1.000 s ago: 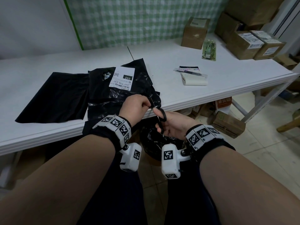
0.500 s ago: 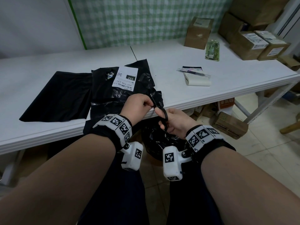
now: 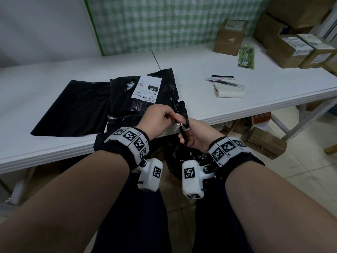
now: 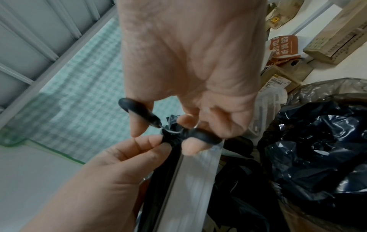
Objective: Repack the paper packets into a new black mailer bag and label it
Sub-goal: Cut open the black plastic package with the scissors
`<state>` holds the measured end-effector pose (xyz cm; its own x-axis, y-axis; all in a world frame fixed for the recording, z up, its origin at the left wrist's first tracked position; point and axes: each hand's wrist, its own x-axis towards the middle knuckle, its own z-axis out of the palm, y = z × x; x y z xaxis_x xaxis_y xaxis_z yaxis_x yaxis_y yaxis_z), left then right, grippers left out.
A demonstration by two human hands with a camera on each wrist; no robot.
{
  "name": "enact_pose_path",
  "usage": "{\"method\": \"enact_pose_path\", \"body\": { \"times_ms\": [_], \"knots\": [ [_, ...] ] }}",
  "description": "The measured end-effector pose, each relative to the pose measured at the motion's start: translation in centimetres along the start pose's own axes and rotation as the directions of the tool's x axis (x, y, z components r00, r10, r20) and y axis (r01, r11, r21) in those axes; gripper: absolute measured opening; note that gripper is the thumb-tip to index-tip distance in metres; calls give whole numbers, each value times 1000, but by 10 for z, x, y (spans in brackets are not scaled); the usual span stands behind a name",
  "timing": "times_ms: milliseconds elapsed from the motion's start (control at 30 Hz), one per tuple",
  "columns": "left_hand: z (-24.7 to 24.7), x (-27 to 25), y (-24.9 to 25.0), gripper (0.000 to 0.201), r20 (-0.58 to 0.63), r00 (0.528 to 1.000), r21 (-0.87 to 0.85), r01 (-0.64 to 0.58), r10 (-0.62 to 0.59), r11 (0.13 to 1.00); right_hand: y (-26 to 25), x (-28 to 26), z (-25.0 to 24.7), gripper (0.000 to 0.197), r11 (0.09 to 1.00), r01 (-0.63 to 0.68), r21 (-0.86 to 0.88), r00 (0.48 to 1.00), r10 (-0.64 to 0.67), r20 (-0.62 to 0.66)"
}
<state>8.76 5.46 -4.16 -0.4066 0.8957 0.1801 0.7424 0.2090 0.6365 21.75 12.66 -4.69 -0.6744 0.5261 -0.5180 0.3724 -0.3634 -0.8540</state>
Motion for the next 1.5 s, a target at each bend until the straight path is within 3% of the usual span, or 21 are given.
{"method": "enact_pose_path", "body": {
  "times_ms": [133,300,400,467,667,1100,1233,1367,1500],
  "knots": [
    [0,0,0,11,23,1000,16,-2,2,1000,3,3,-3,29,1000,25,-2,999,-25,-24],
    [3,0,-1,12,27,999,78,26,-28,997,4,2,-7,32,998,43,55,999,-42,-21],
    [5,2,-1,46,20,997,227,70,-77,971,-1,0,-8,31,994,59,97,998,-60,5],
    [3,4,2,58,-10,995,310,98,-99,946,-3,-1,-9,30,992,60,107,998,-63,21],
    [-1,17,3,34,-41,997,280,71,-62,957,-9,-6,-10,29,995,13,99,999,-18,46],
    [-4,22,-8,34,-72,997,158,4,7,987,-26,0,3,44,992,-89,90,993,81,84],
    [-7,23,-8,33,-65,998,157,18,-8,987,-26,3,5,42,992,-69,101,996,63,55],
    [-8,22,-5,23,-140,989,165,79,-56,983,-24,5,7,36,995,-19,99,1000,17,19],
    [-10,24,-3,22,-111,991,129,92,-77,987,-25,6,9,32,995,12,96,1000,-11,-7]
  ]
}}
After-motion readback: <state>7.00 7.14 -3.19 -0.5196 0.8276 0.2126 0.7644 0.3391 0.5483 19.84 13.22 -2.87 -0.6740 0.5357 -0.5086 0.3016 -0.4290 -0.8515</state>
